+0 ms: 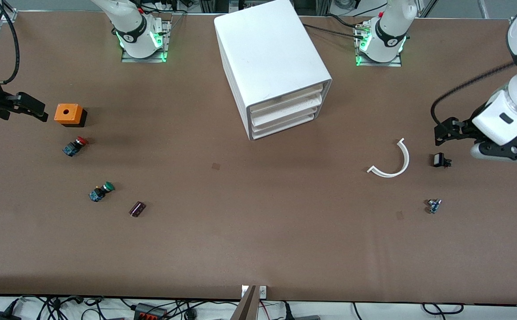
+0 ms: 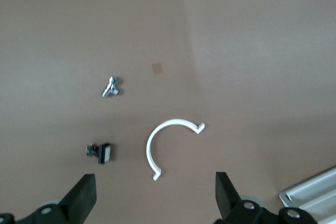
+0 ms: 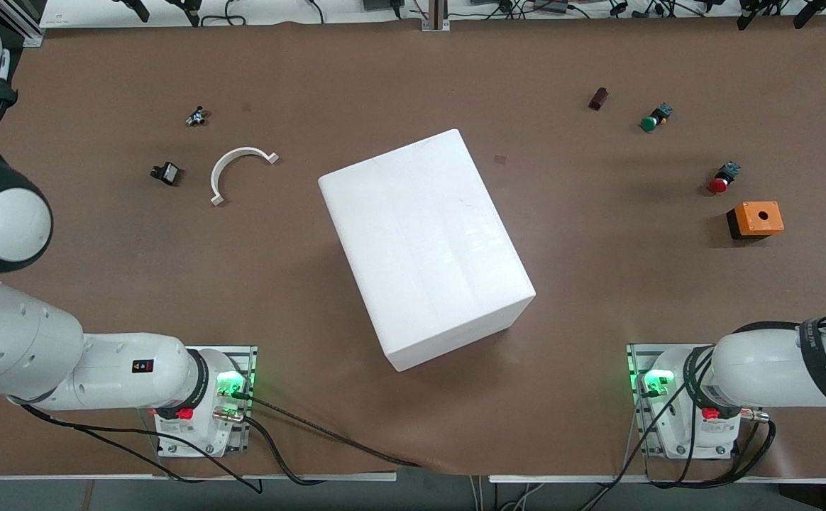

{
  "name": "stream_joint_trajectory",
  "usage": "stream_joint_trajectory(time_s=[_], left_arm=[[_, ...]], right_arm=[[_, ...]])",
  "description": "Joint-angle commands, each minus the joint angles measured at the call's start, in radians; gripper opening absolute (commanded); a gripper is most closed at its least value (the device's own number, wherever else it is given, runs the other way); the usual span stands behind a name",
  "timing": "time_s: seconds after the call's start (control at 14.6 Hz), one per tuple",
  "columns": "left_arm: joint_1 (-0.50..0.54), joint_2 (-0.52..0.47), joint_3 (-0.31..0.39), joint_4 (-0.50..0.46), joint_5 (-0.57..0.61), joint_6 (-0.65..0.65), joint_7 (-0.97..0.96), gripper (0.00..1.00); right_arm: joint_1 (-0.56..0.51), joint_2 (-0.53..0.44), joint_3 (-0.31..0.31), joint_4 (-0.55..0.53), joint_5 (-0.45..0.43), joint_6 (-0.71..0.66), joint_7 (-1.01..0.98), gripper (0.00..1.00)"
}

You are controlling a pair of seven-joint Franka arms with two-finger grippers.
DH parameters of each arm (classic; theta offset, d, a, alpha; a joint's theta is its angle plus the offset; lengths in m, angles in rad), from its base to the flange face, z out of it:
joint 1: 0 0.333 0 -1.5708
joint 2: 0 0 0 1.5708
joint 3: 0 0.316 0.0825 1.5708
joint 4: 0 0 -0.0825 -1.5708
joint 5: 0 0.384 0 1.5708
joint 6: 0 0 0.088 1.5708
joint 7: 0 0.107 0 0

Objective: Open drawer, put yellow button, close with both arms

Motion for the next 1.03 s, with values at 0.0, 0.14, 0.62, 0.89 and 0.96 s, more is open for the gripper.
stream_joint_trajectory(time_s=[0.0, 0.14, 0.62, 0.89, 0.96], left_arm=[[-0.052, -0.151, 0.046, -0.182, -0.006, 0.062, 0.062, 1.0], [-0.055, -0.162, 0.053, -0.197, -0.007, 0.064, 0.063, 1.0], [-0.032, -0.145, 0.058, -0.162, -0.066, -0.008, 0.057, 1.0], [-0.033, -0.141, 0.056, -0.142, -0.058, -0.013, 0.057, 1.0], [-0.033, -0.141, 0.055, -0.142, -0.053, -0.013, 0.057, 1.0]], right_arm=[[-0.017, -0.014, 0.015, -0.009, -0.007, 0.02, -0.012, 1.0], [-0.014, -0.016, 0.015, -0.029, -0.008, 0.045, -0.012, 1.0], [-0.014, -0.082, 0.029, -0.129, -0.027, 0.109, -0.02, 1.0], [-0.016, -0.08, 0.029, -0.123, -0.04, 0.108, -0.021, 1.0], [-0.014, -0.079, 0.029, -0.123, -0.04, 0.108, -0.02, 1.0]])
